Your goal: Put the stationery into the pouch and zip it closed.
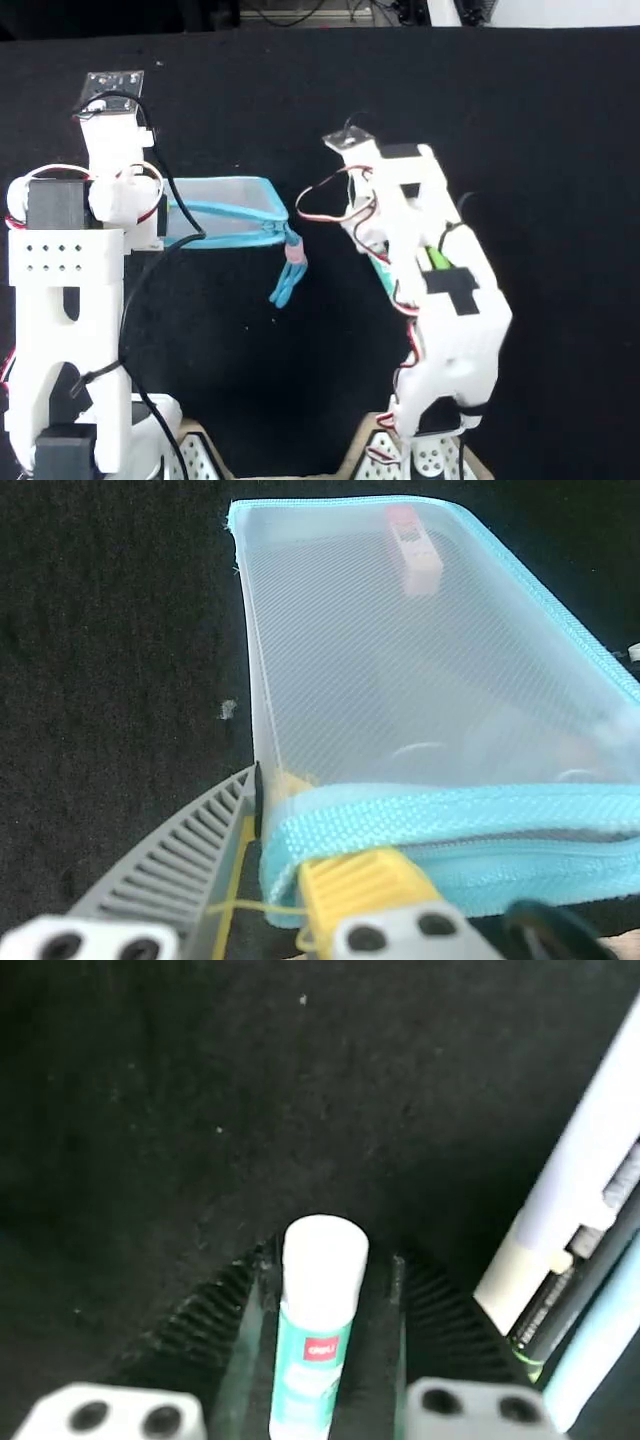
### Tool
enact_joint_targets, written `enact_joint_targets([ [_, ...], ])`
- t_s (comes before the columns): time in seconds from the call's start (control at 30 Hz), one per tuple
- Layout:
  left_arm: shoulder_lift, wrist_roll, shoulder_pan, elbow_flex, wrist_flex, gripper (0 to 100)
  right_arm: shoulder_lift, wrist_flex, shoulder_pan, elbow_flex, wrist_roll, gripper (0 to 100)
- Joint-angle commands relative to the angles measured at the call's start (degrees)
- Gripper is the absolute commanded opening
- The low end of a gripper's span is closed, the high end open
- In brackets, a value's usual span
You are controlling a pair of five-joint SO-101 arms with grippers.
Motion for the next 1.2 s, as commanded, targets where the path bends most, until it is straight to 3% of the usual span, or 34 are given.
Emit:
enact_joint_targets([
  [0.0,0.3,0.8,0.4,0.2,-0.7,3,2.0,4.7,-0.8,-7.5,0.2,1.5],
  [0.37,0.3,0.8,0.4,0.1,-0.7,3,-6.0,6.4,-0.5,-1.5,-6.4,1.1],
  [0.7,0.3,0.8,0.4,0.2,-0.7,3,-1.4,6.7,0.9,-3.9,-30.1,1.5],
  [1.17,0.4,0.8,0.4,0.2,-0.7,3,12.0,20.1,0.6,-20.4,-26.8,3.0],
])
